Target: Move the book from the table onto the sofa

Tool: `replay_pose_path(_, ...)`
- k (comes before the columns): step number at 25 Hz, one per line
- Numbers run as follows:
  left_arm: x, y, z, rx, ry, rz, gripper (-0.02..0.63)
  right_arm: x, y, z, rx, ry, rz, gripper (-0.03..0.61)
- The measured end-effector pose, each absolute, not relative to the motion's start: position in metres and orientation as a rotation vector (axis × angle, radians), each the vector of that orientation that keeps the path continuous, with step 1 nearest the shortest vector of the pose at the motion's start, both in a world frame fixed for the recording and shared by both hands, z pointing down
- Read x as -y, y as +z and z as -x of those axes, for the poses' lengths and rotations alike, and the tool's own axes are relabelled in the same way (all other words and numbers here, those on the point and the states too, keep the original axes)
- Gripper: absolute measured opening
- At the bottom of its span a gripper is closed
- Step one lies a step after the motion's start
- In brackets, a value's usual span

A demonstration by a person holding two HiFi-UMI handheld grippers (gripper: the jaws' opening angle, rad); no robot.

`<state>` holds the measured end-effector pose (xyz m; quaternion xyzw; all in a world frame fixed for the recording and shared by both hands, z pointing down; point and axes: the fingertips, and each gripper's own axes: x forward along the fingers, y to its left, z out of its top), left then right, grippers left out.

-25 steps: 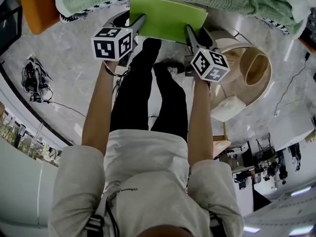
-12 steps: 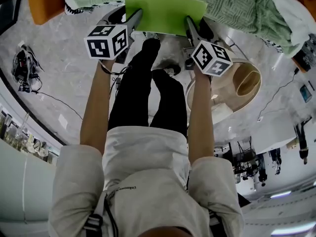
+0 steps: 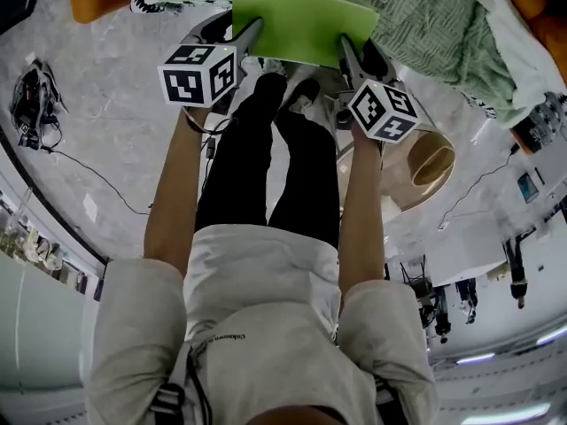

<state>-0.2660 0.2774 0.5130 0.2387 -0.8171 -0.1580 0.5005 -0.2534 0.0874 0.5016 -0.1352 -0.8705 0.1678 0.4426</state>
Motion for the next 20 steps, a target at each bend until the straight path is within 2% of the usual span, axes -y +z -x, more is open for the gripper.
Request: replay_pose_path(20,-0.26,0.499,0.299,2.022,-0.415,-0.579,0.195,-0.067,0.49,0.289,2.204,0.373,0.379,0.183)
